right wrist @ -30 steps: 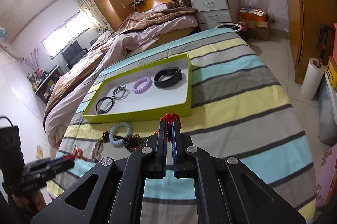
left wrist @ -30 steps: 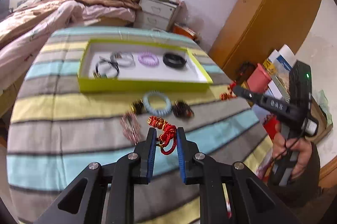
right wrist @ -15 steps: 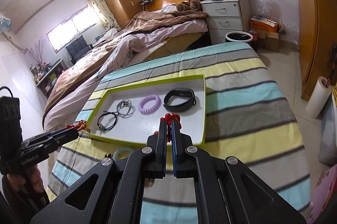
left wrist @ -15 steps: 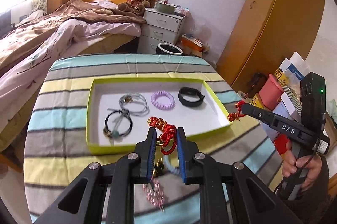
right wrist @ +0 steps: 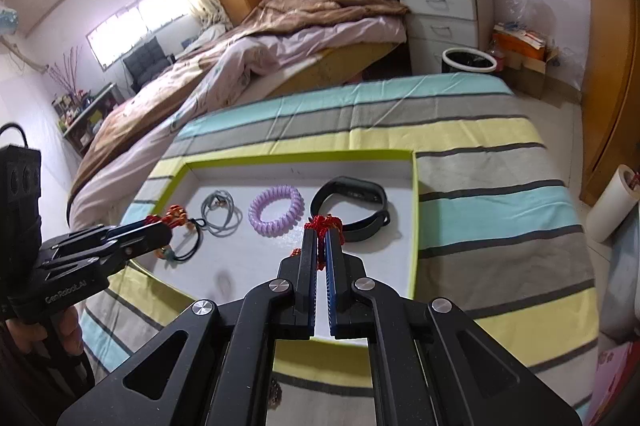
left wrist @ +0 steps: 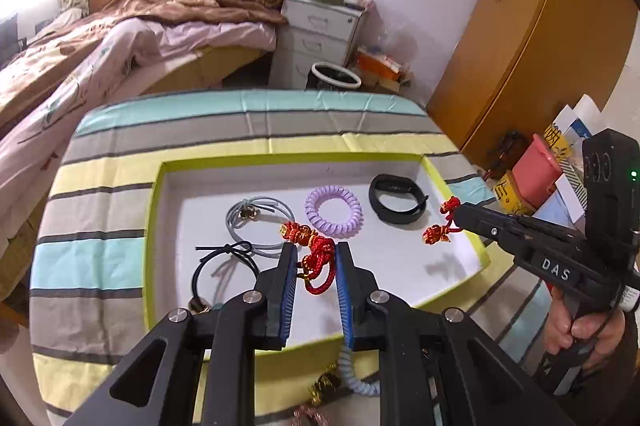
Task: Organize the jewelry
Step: 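Lower the red tassel and red clip into the green box and open both tools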
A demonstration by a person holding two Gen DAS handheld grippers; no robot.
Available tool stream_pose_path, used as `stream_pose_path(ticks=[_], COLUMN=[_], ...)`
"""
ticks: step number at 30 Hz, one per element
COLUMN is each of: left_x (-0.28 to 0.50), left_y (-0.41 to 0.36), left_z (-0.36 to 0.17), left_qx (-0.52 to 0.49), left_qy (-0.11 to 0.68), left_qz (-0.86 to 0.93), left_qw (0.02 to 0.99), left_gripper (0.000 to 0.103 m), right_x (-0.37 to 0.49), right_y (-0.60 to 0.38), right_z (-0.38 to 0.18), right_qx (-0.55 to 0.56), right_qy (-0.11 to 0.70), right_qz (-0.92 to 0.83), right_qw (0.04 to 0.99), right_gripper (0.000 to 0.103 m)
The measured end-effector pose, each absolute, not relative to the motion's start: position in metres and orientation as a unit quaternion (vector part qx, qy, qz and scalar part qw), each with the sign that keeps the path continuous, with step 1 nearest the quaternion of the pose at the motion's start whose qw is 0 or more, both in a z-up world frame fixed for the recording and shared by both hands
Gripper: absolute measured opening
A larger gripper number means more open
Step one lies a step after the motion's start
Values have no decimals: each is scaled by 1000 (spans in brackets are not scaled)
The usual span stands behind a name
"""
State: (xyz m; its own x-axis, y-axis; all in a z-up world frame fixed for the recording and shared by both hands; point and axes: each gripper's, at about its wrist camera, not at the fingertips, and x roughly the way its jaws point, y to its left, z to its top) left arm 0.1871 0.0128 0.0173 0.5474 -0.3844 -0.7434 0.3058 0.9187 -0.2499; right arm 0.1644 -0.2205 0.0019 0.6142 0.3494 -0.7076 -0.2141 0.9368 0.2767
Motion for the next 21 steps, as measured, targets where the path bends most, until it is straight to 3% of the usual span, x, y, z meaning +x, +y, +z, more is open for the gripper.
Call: stream_pose_path(ticks=[21], left_x=[215], left_y=[4], left_z=[-22], left_qx=[-32], left_qy=[476], left_qz=[-170], left_qw=[862], left_gripper=[19], right_x=[182], right_y=[-224], right_z=[-28], right_qx=[47], right_qy=[451], right_qz=[141], right_qw=[880], right_gripper=[4])
